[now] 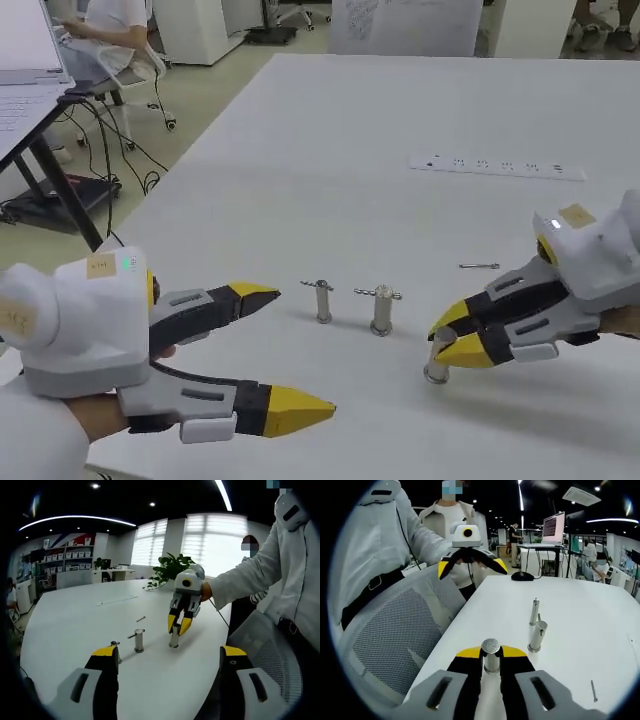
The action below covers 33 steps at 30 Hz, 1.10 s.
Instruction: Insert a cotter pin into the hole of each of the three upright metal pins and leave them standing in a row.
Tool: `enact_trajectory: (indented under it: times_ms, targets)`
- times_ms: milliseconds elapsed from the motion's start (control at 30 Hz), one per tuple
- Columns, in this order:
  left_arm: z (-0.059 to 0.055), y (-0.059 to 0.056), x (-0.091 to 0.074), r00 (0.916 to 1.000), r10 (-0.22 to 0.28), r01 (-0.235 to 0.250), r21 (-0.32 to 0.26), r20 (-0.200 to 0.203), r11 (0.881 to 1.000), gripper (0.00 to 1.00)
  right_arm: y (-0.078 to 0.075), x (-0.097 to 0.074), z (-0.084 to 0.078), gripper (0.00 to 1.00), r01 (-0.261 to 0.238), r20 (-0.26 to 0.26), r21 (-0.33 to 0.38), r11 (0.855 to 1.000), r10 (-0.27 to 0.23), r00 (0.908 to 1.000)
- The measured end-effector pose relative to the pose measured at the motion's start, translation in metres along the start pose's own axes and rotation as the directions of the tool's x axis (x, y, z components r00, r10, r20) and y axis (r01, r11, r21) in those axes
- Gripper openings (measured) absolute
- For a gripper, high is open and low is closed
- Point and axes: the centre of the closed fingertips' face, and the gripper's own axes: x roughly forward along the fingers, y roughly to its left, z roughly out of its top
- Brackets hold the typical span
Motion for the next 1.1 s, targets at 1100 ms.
enact_trajectory:
  times_ms: [1100]
  targets:
    - [-0.004,0.000,0.001,1.0000,0.000,0.000,-0.008,-0.005,1.000,0.82,0.009,0.027,-0.013,0.13,-0.070,-0.049,-0.088,0.994,0.066,0.9966]
